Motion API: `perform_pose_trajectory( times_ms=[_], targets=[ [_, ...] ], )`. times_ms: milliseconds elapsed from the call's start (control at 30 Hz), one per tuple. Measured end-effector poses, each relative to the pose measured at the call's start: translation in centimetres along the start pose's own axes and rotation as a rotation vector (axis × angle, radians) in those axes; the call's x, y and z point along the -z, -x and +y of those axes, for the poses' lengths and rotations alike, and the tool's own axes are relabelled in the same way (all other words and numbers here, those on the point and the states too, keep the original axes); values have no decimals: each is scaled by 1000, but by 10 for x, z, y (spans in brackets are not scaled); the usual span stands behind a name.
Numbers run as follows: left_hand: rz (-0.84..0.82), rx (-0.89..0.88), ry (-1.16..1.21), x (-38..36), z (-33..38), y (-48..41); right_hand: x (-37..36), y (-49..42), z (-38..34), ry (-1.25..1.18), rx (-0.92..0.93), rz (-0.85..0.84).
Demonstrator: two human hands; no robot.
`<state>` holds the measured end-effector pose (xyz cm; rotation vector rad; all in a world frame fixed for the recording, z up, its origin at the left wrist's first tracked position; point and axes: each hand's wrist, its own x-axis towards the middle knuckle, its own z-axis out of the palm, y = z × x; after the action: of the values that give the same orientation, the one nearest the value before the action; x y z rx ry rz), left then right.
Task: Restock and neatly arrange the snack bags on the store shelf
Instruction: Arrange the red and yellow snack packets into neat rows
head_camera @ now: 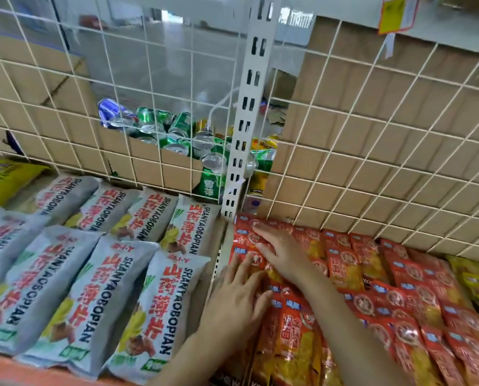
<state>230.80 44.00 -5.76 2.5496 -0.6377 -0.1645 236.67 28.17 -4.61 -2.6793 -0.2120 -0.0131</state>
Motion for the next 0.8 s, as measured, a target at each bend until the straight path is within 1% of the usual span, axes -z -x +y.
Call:
perform_pose_trajectory(
  times_ms=[300,433,567,700,800],
  targets=[
    [-3,10,20,1,2,1,-8,-1,5,-30,25,96],
    [-10,6,43,3,2,2,-6,-1,2,-38,33,88],
    [22,24,140,8,4,8,3,2,-1,-79,30,88],
    [93,30,215,11,0,20,15,14,-13,-96,31,169],
    [67,36,254,10,-5,31,22,28,-22,-114,12,114]
  ],
)
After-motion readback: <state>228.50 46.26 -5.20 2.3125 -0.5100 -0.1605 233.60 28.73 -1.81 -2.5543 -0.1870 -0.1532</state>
